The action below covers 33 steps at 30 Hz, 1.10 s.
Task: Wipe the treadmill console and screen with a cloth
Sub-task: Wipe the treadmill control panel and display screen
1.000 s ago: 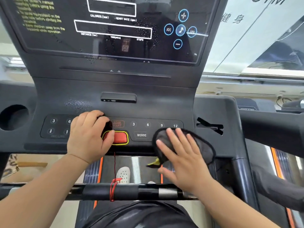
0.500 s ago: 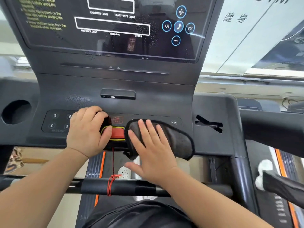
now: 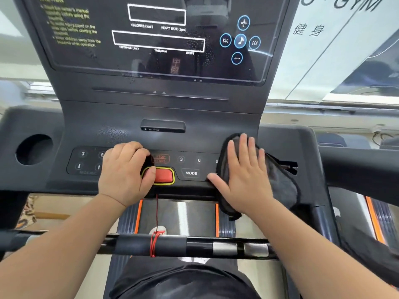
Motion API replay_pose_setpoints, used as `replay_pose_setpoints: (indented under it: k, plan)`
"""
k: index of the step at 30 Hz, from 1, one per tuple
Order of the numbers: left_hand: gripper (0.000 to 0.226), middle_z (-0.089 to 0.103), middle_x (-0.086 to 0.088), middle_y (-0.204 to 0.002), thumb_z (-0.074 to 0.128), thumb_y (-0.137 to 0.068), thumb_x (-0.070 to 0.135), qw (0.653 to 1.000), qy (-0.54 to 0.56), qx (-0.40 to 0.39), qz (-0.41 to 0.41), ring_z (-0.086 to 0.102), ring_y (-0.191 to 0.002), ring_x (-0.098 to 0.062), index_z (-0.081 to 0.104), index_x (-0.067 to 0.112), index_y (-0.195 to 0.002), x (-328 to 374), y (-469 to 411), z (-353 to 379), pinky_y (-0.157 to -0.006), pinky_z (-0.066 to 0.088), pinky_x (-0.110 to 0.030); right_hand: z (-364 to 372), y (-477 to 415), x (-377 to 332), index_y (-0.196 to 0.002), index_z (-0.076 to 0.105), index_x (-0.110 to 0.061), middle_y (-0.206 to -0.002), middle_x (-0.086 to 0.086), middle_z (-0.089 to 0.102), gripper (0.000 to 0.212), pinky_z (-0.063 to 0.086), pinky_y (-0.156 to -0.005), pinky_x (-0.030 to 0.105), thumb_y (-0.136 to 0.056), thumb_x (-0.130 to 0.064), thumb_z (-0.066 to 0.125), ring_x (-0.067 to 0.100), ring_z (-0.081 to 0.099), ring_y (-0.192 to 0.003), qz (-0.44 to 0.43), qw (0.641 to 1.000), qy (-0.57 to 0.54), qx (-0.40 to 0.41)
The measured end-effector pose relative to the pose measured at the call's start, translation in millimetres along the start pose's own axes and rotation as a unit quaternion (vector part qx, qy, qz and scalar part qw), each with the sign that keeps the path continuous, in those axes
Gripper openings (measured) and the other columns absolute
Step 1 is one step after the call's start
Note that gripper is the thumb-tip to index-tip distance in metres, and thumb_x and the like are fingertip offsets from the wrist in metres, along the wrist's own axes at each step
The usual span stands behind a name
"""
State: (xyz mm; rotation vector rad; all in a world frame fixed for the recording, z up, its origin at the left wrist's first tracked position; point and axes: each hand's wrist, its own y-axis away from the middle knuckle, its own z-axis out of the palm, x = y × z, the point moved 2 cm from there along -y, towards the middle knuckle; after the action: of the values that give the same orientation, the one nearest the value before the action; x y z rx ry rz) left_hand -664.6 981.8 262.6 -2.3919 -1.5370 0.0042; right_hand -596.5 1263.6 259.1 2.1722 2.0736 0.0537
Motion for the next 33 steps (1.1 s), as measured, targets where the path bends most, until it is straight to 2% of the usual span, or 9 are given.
replay_pose_setpoints:
  k: [5, 9, 11, 14, 18, 23, 27, 30, 33]
  plan:
    - [0.042, 0.065, -0.013, -0.109, 0.05, -0.083, 0.042, 1.0, 0.027, -0.003, 0.016, 0.058, -0.096, -0.038, 0.069, 0.008, -0.098, -2, 2, -2, -0.083, 0.039, -0.045, 7, 2, -73, -0.164, 0.018, -0.017, -0.172, 0.016, 0.003, 0.096, 0.005, -0.127, 0.058, -0.093, -0.081, 0.021, 0.034, -0.003, -0.159, -0.112, 0.994, -0.005, -0.007]
    - [0.04, 0.063, -0.01, -0.114, 0.048, -0.086, 0.043, 0.997, 0.071, -0.018, 0.022, 0.056, -0.102, -0.036, 0.068, 0.012, -0.101, -5, 3, -4, -0.089, 0.041, -0.047, 19, 29, -62, -0.163, 0.022, -0.029, -0.173, 0.005, 0.009, 0.081, 0.01, -0.126, 0.053, -0.097, -0.075, 0.03, 0.029, 0.006, -0.159, -0.16, 0.987, 0.002, -0.005]
    - [0.039, 0.063, -0.008, -0.116, 0.048, -0.087, 0.043, 0.994, 0.1, -0.026, 0.029, 0.056, -0.105, -0.035, 0.069, 0.014, -0.102, -10, 4, -6, -0.092, 0.04, -0.047, 18, 35, -31, -0.163, 0.02, -0.031, -0.173, 0.005, 0.007, 0.079, 0.01, -0.126, 0.052, -0.097, -0.075, 0.024, 0.03, 0.008, -0.159, -0.115, 0.993, 0.012, -0.004]
    - [0.038, 0.063, -0.006, -0.118, 0.049, -0.087, 0.043, 0.988, 0.146, -0.034, 0.046, 0.056, -0.109, -0.033, 0.069, 0.016, -0.104, -15, 4, -8, -0.096, 0.038, -0.045, 9, 27, -1, -0.164, 0.018, -0.028, -0.173, 0.008, 0.002, 0.086, 0.011, -0.127, 0.056, -0.095, -0.078, 0.01, 0.031, 0.001, -0.159, 0.048, 0.999, -0.017, -0.003]
    - [0.037, 0.061, -0.004, -0.12, 0.049, -0.089, 0.041, 0.971, 0.233, -0.03, 0.035, 0.052, -0.113, -0.027, 0.068, 0.015, -0.107, -24, 0, -18, -0.1, 0.033, -0.036, 2, -1, -36, -0.164, 0.016, -0.018, -0.171, 0.019, 0.007, 0.1, 0.007, -0.126, 0.059, -0.089, -0.081, -0.006, 0.037, 0.004, -0.158, 0.201, 0.978, -0.04, 0.028]
    - [0.04, 0.063, -0.005, -0.12, 0.05, -0.089, 0.044, 0.976, 0.202, -0.024, 0.075, 0.054, -0.113, -0.029, 0.07, 0.014, -0.107, -58, -1, -33, -0.098, 0.032, -0.038, 3, -12, -115, -0.165, 0.013, -0.022, -0.173, 0.01, 0.0, 0.091, 0.004, -0.127, 0.054, -0.094, -0.077, -0.002, 0.03, -0.002, -0.159, 0.07, 0.997, -0.038, 0.005]
    - [0.044, 0.063, -0.006, -0.12, 0.05, -0.088, 0.048, 0.988, 0.127, -0.037, 0.082, 0.056, -0.112, -0.035, 0.07, 0.014, -0.107, -85, -6, -35, -0.095, 0.036, -0.045, 14, 29, -106, -0.164, 0.016, -0.029, -0.173, 0.0, 0.002, 0.077, 0.012, -0.126, 0.053, -0.1, -0.071, 0.016, 0.026, 0.002, -0.16, -0.053, 0.998, -0.008, -0.015]
    - [0.046, 0.063, -0.007, -0.119, 0.05, -0.088, 0.051, 0.987, 0.083, -0.056, 0.122, 0.055, -0.113, -0.035, 0.069, 0.014, -0.107, -88, -4, -28, -0.093, 0.036, -0.047, 17, 53, -66, -0.164, 0.013, -0.032, -0.173, 0.001, 0.002, 0.076, 0.014, -0.125, 0.053, -0.1, -0.071, 0.02, 0.028, 0.002, -0.16, -0.017, 1.0, 0.004, -0.011]
    - [0.044, 0.063, -0.008, -0.118, 0.052, -0.088, 0.051, 0.986, 0.059, -0.053, 0.148, 0.054, -0.113, -0.035, 0.069, 0.014, -0.103, -88, 1, -21, -0.091, 0.037, -0.047, 9, 36, -46, -0.164, 0.02, -0.026, -0.172, 0.009, 0.006, 0.086, 0.01, -0.127, 0.052, -0.096, -0.077, 0.009, 0.033, 0.007, -0.159, 0.131, 0.991, -0.031, 0.009]
